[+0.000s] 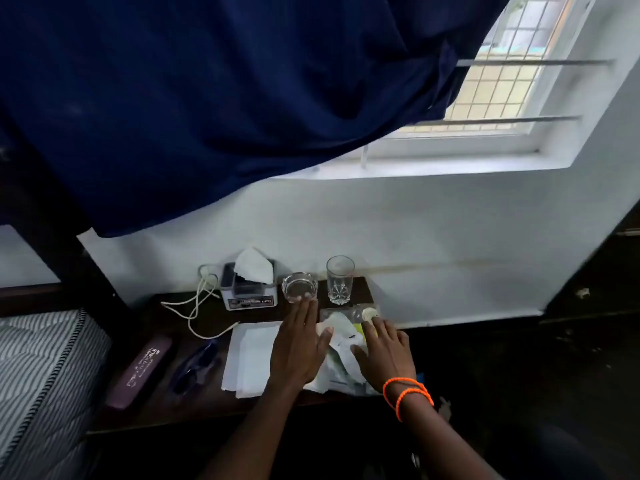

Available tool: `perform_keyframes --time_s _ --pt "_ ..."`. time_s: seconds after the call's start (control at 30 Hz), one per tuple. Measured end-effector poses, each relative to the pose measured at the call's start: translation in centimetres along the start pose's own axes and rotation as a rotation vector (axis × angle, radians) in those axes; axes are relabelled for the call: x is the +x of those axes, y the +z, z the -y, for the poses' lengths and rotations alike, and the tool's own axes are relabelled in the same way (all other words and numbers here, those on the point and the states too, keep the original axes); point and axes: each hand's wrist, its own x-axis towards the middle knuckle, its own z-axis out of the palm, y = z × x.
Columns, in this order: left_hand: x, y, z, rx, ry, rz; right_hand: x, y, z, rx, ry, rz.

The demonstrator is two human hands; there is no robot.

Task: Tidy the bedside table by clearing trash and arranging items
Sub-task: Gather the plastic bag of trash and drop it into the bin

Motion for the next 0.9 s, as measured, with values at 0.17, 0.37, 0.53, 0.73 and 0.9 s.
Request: perform_keyframes --time_s 0.17,0.37,0.53,0.73,0.9 --pt "-0.4 2.7 -0.2 -0.076 -0.079 0.177 -0.3 1.7 -0.5 -0.009 0.019 0.086" --pt "-0.7 3.9 -0.8 -0.233 -0.204 0.209 0.2 1.5 -1.2 0.179 0.174 0.027" --pt "-0.4 3.7 -1.9 -0.389 -0.453 0.127 0.5 0.5 -3.1 0.39 0.438 0.053" --pt "-0.7 3.4 -2.1 -0.564 -0.732 0.137 -0.4 -0.4 -5.5 0.656 0.564 0.112" --pt "-1.1 2.8 -3.0 -0.631 -0.824 0.146 -1.1 -0.8 -5.8 0.719 0.603 0.163"
